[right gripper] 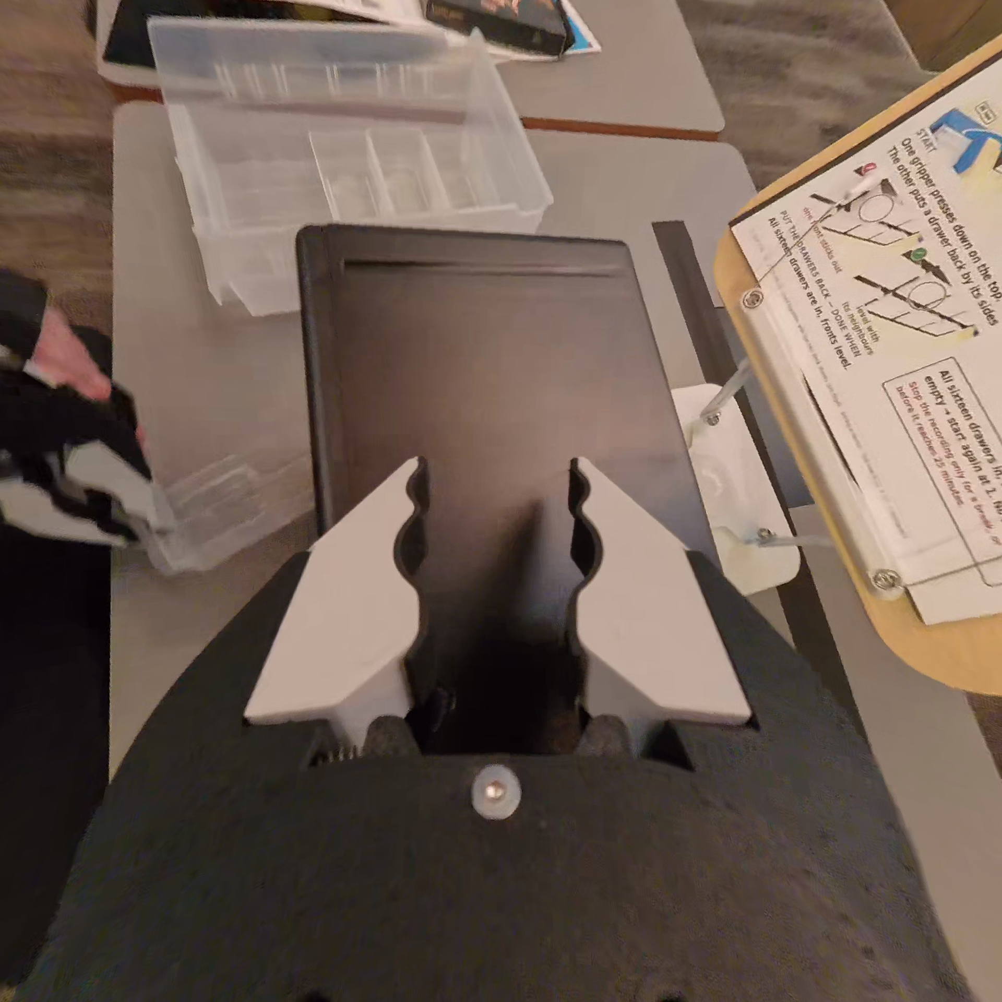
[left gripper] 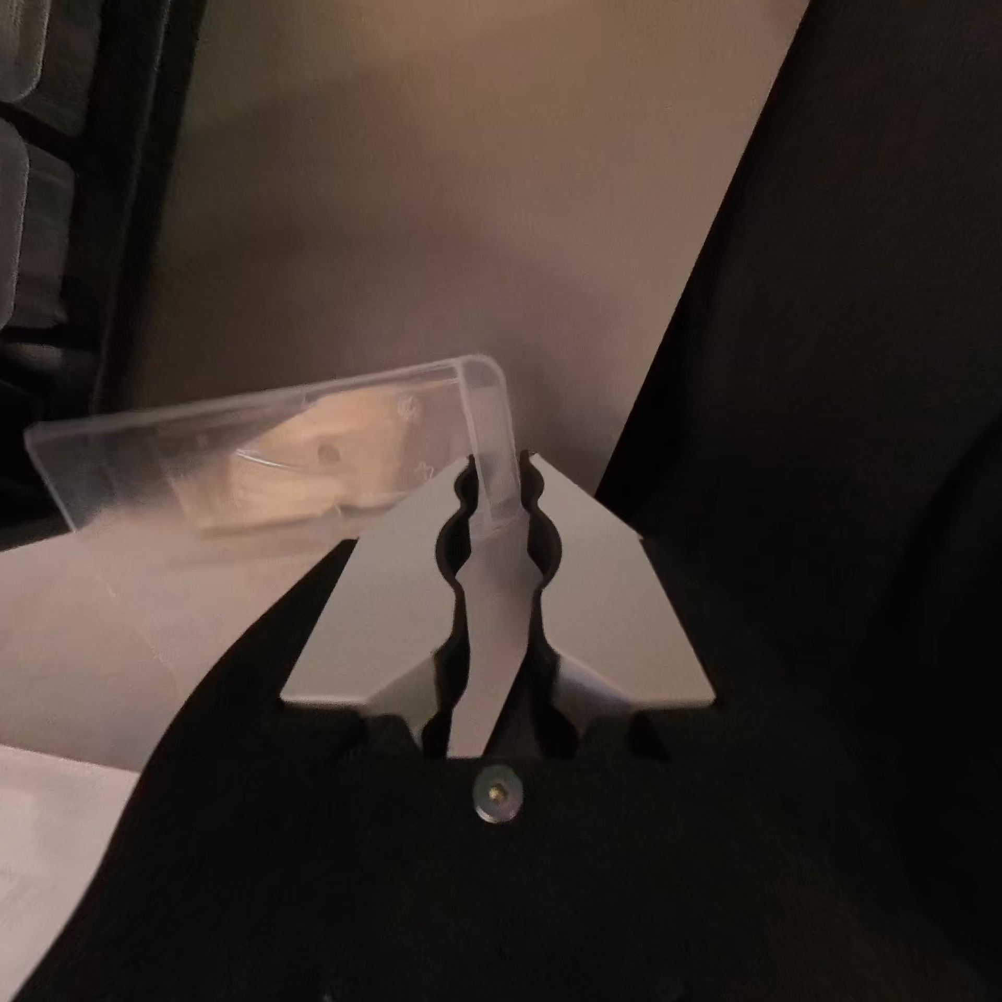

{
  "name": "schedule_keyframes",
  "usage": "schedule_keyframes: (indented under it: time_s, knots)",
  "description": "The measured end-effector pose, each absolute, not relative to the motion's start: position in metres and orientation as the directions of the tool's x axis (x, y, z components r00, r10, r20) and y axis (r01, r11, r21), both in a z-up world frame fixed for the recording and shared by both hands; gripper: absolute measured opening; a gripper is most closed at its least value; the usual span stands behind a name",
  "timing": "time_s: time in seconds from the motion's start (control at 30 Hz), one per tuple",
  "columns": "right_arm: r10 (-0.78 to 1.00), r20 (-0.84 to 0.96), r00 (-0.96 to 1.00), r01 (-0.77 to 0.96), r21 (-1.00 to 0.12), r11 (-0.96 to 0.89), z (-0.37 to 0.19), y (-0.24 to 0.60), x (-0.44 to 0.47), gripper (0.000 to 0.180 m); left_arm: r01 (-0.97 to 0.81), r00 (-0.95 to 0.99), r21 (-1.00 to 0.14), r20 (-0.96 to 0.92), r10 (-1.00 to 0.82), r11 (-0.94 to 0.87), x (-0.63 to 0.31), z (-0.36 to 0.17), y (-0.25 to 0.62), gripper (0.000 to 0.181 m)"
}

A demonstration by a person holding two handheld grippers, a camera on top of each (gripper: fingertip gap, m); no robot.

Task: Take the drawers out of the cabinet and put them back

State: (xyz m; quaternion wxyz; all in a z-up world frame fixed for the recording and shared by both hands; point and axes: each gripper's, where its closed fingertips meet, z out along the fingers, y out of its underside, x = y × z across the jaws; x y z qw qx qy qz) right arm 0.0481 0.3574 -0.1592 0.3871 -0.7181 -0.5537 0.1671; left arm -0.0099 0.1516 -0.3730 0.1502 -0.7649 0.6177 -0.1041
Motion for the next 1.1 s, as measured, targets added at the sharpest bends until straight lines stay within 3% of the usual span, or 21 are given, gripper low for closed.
schedule_keyframes:
  time_s: [0.2, 0.27, 0.37, 0.47, 0.53, 0.6, 0.67, 0.8, 0.93, 1.1]
  knots:
    - [0.912, 0.229, 0.340, 0.707, -0.702, -0.087, -0.161, 0.360, 0.068, 0.064, -0.957, -0.124, -0.256, -0.054, -0.991, 0.134, -0.054, -0.372, 0.150, 0.012]
    - [0.909, 0.208, 0.361, 0.697, -0.708, -0.114, -0.165, 0.366, 0.069, 0.062, -0.961, -0.112, -0.252, -0.019, -0.994, 0.113, -0.066, -0.371, 0.152, 0.015]
    - [0.908, 0.174, 0.380, 0.669, -0.730, -0.141, -0.167, 0.367, 0.072, 0.058, -0.959, 0.092, -0.269, 0.006, -0.996, -0.090, -0.082, -0.362, 0.164, 0.059]
    - [0.894, 0.176, 0.412, 0.666, -0.727, -0.164, -0.164, 0.373, 0.082, 0.061, -0.850, 0.366, -0.391, 0.045, -0.929, -0.354, -0.081, -0.350, 0.167, 0.110]
    - [0.896, 0.156, 0.415, 0.656, -0.734, -0.175, -0.167, 0.375, 0.082, 0.066, -0.735, 0.513, -0.477, 0.075, -0.855, -0.482, -0.072, -0.350, 0.170, 0.125]
    - [0.897, 0.114, 0.428, 0.619, -0.760, -0.199, -0.169, 0.379, 0.079, 0.067, -0.725, 0.583, -0.464, -0.021, -0.812, -0.509, -0.081, -0.365, 0.182, 0.141]
    - [0.888, 0.119, 0.443, 0.597, -0.778, -0.194, -0.168, 0.384, 0.079, 0.064, -0.767, 0.579, -0.396, -0.091, -0.810, -0.504, -0.093, -0.381, 0.191, 0.143]
    - [0.868, 0.085, 0.489, 0.556, -0.798, -0.235, -0.167, 0.384, 0.078, 0.054, -0.772, 0.580, -0.388, -0.108, -0.807, -0.503, -0.100, -0.384, 0.210, 0.144]
    - [0.852, 0.074, 0.518, 0.512, -0.824, -0.240, -0.164, 0.382, 0.080, 0.047, -0.791, 0.545, -0.393, -0.103, -0.832, -0.470, -0.096, -0.375, 0.219, 0.132]
    - [0.832, 0.135, 0.538, 0.569, -0.786, -0.241, -0.167, 0.419, 0.103, 0.116, -0.806, 0.530, -0.360, -0.088, -0.843, -0.469, -0.099, -0.381, 0.215, 0.130]
